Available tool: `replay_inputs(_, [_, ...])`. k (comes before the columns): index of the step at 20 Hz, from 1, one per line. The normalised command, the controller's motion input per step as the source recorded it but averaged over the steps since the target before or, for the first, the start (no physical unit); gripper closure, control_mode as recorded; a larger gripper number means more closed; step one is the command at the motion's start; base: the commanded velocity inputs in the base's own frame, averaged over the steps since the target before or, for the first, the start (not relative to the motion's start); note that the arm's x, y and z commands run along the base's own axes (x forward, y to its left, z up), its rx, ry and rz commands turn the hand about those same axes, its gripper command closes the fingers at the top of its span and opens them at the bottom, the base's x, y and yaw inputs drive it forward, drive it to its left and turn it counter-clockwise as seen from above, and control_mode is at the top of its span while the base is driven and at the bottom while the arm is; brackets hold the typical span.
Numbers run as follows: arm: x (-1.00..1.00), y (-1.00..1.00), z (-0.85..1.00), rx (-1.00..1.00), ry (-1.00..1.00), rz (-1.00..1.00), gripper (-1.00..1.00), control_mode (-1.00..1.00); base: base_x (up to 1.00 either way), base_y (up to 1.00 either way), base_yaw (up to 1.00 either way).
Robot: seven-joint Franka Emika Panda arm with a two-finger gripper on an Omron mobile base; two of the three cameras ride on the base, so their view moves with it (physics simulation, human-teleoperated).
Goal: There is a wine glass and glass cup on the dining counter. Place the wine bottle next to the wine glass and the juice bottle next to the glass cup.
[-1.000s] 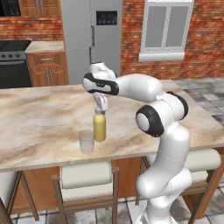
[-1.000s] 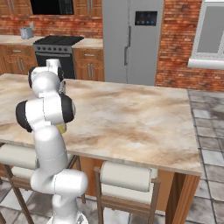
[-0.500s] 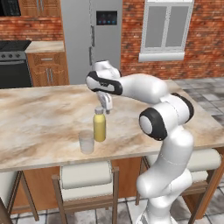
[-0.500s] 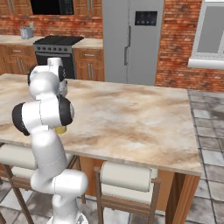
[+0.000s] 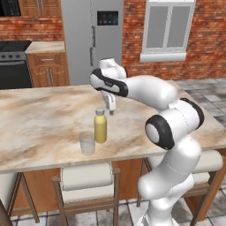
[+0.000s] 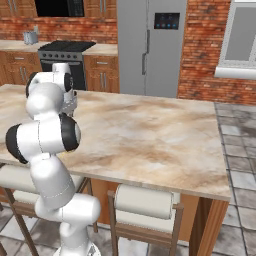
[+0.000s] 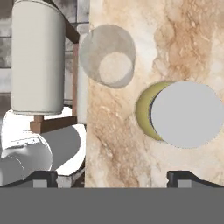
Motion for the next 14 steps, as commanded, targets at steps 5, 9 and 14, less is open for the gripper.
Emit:
replay_inputs(5, [-0.45, 0.0, 0.19, 0.0, 0.0, -0.34, -1.0, -1.0, 0.0, 0.0, 0.0])
replay_inputs(9, [-0.44, -0.02, 0.21, -0.01, 0.0, -0.35, -1.0, -1.0, 0.0, 0.0, 0.0])
replay_inputs(14, [-0.41, -0.05, 0.24, -0.03, 0.0, -0.33, -1.0, -1.0, 0.0, 0.0, 0.0])
